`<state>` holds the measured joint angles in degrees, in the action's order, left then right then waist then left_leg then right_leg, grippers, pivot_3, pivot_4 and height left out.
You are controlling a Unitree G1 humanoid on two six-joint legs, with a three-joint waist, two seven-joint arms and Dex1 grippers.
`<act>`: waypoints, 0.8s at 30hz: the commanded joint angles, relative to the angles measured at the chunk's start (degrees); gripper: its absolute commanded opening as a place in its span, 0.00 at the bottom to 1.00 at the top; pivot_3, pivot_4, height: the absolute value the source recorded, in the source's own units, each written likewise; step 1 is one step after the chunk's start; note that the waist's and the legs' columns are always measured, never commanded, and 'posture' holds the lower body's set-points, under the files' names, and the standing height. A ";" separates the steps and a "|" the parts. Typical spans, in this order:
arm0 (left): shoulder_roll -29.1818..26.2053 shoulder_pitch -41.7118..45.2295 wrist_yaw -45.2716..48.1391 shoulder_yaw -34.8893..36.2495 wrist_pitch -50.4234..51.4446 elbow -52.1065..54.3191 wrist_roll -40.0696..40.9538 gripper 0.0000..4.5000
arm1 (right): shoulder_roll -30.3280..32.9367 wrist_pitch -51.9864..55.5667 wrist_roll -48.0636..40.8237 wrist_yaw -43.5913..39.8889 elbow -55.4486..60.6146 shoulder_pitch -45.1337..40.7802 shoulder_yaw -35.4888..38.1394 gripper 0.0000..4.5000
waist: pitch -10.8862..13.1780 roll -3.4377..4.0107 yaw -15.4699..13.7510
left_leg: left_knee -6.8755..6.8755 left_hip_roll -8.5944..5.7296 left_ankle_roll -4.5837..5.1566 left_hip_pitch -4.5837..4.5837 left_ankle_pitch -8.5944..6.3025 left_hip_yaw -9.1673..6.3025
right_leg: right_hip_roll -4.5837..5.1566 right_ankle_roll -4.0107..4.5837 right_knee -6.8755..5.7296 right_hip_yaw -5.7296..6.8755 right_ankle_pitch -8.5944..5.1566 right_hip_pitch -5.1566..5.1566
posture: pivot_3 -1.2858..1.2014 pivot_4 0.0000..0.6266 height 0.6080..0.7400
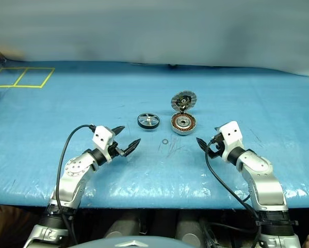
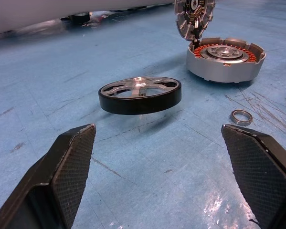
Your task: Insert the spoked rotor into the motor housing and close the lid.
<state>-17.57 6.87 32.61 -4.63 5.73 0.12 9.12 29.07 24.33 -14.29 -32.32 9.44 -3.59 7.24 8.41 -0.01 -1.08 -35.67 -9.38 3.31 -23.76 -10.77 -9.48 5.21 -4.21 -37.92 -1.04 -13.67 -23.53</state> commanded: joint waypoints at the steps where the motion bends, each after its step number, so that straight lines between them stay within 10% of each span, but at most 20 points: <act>1: -0.23 0.22 0.27 0.27 -0.28 2.78 0.48 1.00 | -0.07 -0.52 -1.07 0.45 0.86 -0.97 1.66 1.00 | 0.00 0.00 0.00 | 0.00 0.00 0.00 0.00 0.00 0.00 | 0.00 0.00 0.00 0.00 0.00 0.00 | 0.52 0.24 1.00; 24: -0.08 0.63 0.31 -0.02 0.08 2.93 0.49 1.00 | 2.05 -0.45 0.05 -0.15 0.79 -1.88 0.20 1.00 | 0.00 0.00 0.03 | 0.00 0.00 0.00 0.00 0.00 0.00 | 0.00 0.00 0.00 0.00 0.00 0.00 | 0.52 0.24 1.00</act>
<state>-17.56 6.88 32.66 -4.77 5.92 0.13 9.14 29.82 24.34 -14.54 -31.73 9.38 -4.07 7.27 8.41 -0.01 -1.05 -35.67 -9.38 3.31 -23.76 -10.77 -9.47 5.21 -4.21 -37.92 -1.03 -13.67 -23.53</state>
